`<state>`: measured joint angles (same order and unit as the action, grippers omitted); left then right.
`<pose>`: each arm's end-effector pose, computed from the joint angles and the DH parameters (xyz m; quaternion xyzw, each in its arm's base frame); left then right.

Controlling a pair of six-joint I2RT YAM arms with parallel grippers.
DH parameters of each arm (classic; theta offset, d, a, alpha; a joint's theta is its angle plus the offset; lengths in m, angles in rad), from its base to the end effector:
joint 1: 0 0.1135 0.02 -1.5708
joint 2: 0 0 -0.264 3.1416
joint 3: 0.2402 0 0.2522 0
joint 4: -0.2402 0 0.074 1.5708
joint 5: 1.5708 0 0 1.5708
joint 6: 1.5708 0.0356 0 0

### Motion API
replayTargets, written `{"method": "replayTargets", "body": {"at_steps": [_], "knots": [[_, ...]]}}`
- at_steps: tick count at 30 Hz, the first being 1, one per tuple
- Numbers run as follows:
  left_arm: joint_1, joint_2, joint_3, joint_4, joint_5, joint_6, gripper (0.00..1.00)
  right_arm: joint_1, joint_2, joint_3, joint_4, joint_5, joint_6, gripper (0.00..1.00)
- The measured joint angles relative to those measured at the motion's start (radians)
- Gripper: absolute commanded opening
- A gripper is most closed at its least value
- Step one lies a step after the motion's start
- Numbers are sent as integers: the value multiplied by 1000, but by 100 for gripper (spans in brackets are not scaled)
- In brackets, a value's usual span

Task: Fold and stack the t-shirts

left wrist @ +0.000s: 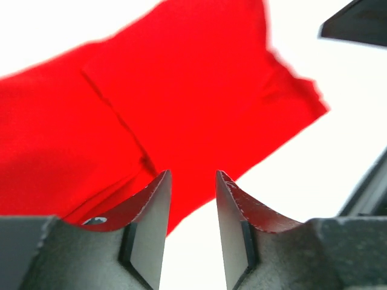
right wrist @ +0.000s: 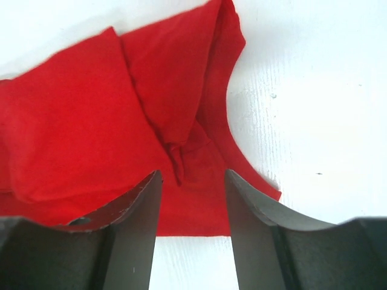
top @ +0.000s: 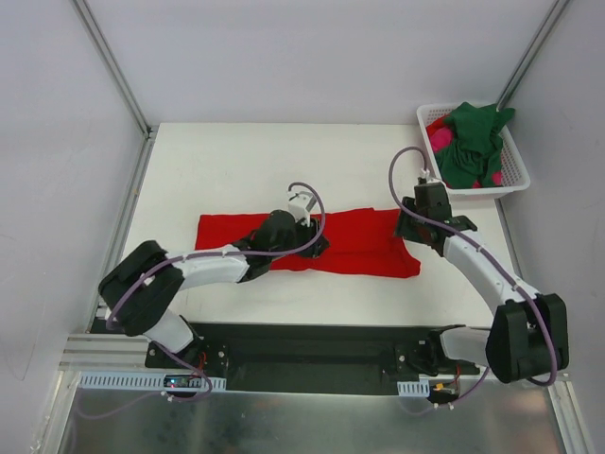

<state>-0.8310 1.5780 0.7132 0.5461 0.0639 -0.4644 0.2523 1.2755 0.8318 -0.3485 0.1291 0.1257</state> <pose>0.2211 -0.2456 0.1957 0.1660 0.7930 -0.3740 0.4514 0.2596 0.0622 0.2373 -0.0340 0.9229 0.0125 0.3832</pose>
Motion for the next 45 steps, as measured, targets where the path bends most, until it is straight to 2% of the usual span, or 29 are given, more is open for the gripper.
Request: {"method": "replayTargets", "body": {"at_steps": [1,3,4,5,7,11,20,32,45], "knots": [[0,-37,-3,-10,0,0,37,1,-21,0,-5,-4,0,46],[-1,-116,-10,-26,-2,0,37,10,-51,0,-11,-16,-3,29],[-1,-148,-13,-35,-6,1,34,18,-62,0,-13,-22,-7,19],[-1,-189,-19,-44,-23,5,31,36,-69,0,-15,-29,-5,2],[0,-246,-27,-68,-45,12,22,72,-71,0,-15,-40,-10,2],[22,-307,-54,-115,-100,46,17,153,-55,-11,-2,-64,3,1],[81,-321,-101,-211,-172,109,17,256,151,-3,102,-93,39,2],[166,-396,-136,-248,-188,131,17,272,362,108,167,-100,50,1],[213,-413,-137,-285,-188,171,17,273,632,408,57,-55,48,2]]}}
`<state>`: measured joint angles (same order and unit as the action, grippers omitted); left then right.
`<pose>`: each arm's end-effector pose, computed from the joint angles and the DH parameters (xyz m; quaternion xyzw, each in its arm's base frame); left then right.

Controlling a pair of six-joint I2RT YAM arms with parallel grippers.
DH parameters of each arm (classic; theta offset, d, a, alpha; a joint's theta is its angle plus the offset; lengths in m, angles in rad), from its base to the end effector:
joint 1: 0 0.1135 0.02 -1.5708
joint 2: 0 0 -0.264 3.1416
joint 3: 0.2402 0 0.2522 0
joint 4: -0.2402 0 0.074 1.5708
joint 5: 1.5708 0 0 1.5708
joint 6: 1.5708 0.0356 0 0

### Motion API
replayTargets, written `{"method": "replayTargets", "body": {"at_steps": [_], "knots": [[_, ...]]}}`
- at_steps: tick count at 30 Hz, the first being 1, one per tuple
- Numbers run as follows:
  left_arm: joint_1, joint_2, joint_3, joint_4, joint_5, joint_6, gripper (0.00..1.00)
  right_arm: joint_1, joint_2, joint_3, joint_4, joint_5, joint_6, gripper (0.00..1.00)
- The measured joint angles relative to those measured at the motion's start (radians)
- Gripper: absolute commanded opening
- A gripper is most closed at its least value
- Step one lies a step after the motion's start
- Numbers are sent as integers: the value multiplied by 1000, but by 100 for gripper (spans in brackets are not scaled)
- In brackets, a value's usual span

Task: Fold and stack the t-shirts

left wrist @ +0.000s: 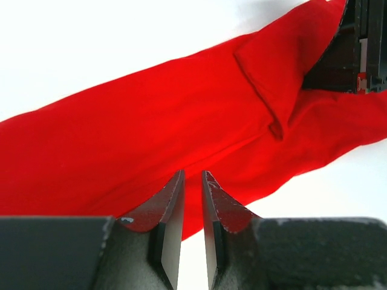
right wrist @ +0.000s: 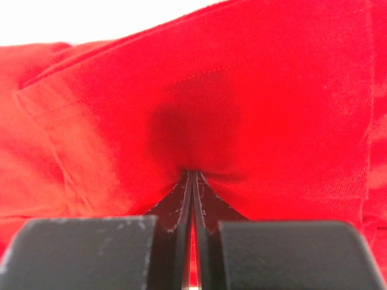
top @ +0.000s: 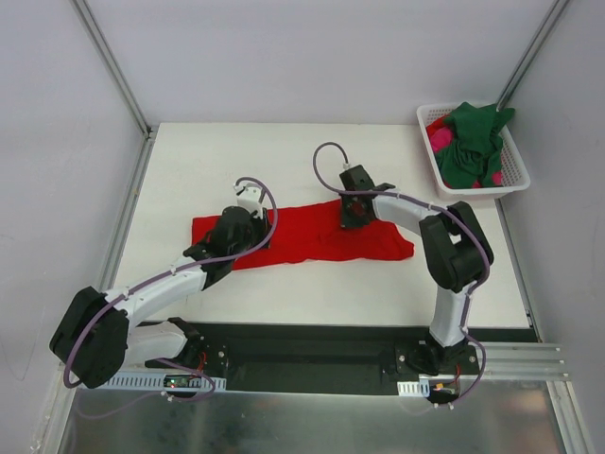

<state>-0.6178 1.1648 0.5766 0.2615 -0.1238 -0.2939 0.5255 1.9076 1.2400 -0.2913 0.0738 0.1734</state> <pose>0.2115 -0.1449 0.2349 0.0952 0.8063 -0.2109 0.5443 0.3471 0.1982 0.1685 -0.1559 0.9401 0.0700 0.2948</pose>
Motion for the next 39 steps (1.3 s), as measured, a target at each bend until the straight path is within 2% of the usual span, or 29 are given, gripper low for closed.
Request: {"method": "replayTargets", "body": {"at_steps": [10,19,26,39], "knots": [[44,-15,-2,-22,2,1,17,0,214,351,-199,155,-95,1],[57,-45,-11,-28,6,1,17,-29,344,557,-249,175,-190,1],[71,-62,-34,-32,9,0,17,-48,384,625,-244,108,-266,1],[96,-97,-59,-37,9,0,17,-98,479,769,-210,-153,-328,1]]}}
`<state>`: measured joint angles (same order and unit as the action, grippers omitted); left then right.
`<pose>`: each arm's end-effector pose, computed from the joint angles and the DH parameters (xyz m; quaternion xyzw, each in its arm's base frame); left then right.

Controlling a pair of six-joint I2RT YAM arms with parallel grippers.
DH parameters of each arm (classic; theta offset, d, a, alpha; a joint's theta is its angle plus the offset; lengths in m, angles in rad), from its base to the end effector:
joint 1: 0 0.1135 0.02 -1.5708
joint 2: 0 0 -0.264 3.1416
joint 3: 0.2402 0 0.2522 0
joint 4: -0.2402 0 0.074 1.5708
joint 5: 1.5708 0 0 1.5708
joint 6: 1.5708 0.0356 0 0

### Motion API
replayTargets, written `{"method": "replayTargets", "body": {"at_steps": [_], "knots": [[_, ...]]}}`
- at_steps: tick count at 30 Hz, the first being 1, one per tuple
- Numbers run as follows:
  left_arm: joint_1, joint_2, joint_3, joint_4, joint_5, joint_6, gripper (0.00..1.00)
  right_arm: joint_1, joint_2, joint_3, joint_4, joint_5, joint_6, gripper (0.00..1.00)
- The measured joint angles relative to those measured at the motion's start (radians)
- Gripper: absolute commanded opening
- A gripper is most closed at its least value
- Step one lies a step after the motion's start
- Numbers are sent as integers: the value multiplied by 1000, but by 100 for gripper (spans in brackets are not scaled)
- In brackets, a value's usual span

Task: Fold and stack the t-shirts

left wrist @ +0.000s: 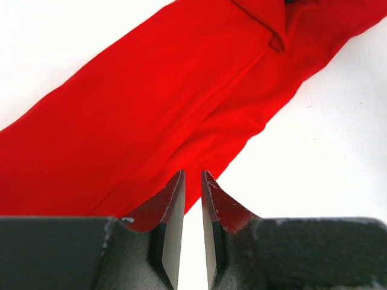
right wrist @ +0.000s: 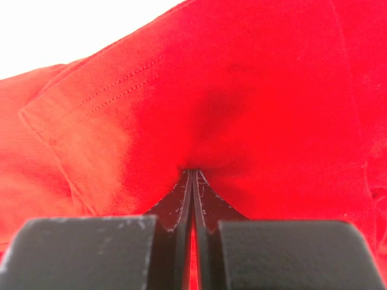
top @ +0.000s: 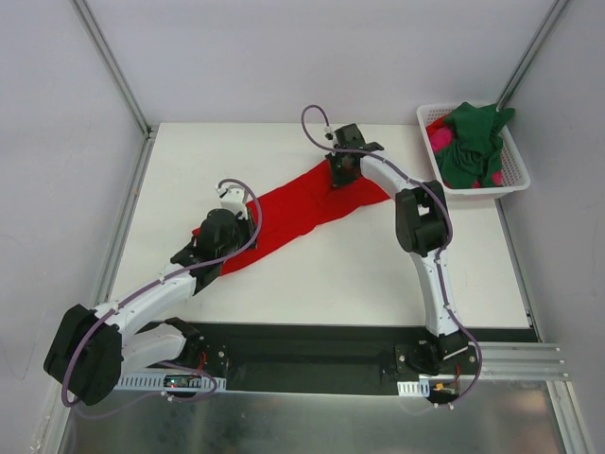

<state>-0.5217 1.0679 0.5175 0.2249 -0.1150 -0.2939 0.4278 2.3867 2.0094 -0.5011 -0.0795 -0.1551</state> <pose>0.2071 -0.1143 0.2329 0.0589 0.8095 -0.1881 0.5530 0.4829 0.2233 0.1757 -0.2830 0.8964 0.0831 0.3308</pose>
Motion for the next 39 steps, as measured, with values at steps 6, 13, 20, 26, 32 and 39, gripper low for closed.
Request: {"method": "replayTargets", "body": {"at_steps": [6,13,20,26,32,39], "knots": [[11,-5,-10,-2,-1,0,16,-25,37,41,38,-132,10,1],[20,-4,-10,-2,0,0,16,-71,51,42,151,-279,90,6],[26,-4,-10,-2,-8,5,16,-95,-22,-130,306,-270,127,8],[26,61,-3,-7,-84,27,13,-94,-268,-414,375,-246,146,8],[27,194,31,-33,-153,35,9,-90,-636,-661,443,-243,183,9],[33,331,156,-64,-202,36,7,-37,-961,-856,451,-237,189,9]]}}
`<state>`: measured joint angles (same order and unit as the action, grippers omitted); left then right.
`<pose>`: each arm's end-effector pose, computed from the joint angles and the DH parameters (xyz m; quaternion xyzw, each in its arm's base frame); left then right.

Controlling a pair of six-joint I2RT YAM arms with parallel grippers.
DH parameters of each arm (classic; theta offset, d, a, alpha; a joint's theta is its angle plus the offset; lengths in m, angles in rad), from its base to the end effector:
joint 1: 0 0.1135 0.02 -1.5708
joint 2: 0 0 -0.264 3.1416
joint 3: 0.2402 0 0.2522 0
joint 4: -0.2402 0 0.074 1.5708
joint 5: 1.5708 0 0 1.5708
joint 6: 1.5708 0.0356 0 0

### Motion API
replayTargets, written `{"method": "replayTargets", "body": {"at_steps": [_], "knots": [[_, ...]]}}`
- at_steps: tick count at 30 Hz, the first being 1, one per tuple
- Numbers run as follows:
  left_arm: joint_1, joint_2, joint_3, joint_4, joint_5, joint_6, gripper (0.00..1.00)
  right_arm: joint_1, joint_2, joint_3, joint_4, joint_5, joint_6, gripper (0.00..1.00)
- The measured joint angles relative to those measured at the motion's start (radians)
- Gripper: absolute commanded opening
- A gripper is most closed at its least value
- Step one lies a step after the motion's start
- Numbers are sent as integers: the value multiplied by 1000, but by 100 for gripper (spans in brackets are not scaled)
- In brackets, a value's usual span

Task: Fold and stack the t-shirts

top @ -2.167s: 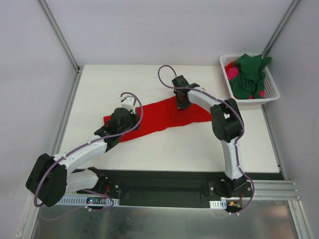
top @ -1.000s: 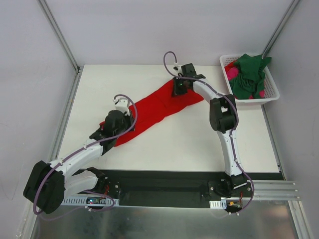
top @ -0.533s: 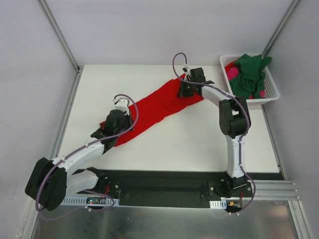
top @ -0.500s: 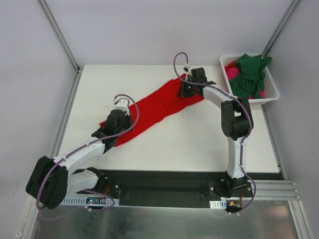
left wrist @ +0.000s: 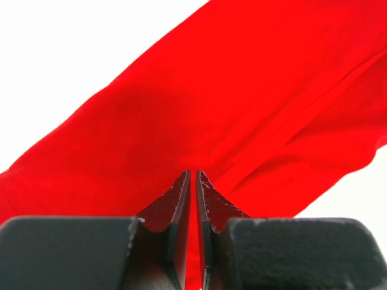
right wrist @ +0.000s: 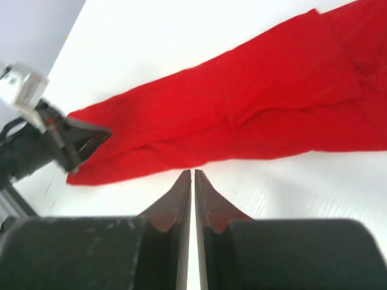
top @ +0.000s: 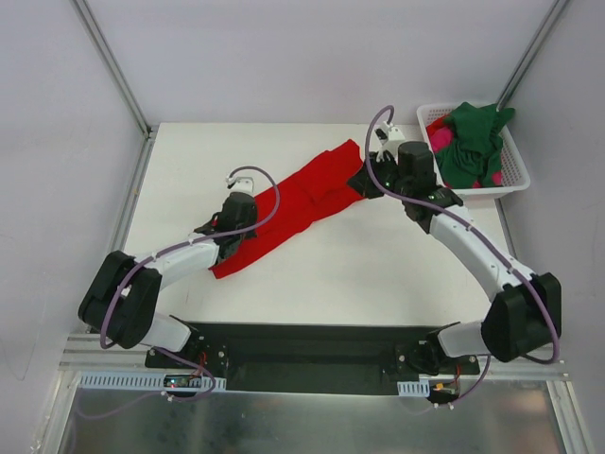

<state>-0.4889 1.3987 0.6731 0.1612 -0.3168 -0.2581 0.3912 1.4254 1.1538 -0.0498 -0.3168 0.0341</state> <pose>0.2603 -0.1259 0.1983 0.0241 0.8681 -0.0451 0.4938 0.3065 0.1384 0.3327 -0.2330 0.7719 0.2470 0.5375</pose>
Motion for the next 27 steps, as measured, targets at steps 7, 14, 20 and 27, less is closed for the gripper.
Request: {"method": "replayTargets", "body": {"at_steps": [7,14,20,27], "knots": [[0,92,74,-51,-14,-5,6,35,-183,-107,-73,10,-5,9],[0,230,191,-162,-22,-23,4,35,-348,-160,-170,38,-10,11],[0,304,240,-204,-28,-42,3,35,-467,-179,-221,67,-16,11],[0,348,291,-230,-13,-56,2,35,-496,-199,-278,93,-35,11]]}}
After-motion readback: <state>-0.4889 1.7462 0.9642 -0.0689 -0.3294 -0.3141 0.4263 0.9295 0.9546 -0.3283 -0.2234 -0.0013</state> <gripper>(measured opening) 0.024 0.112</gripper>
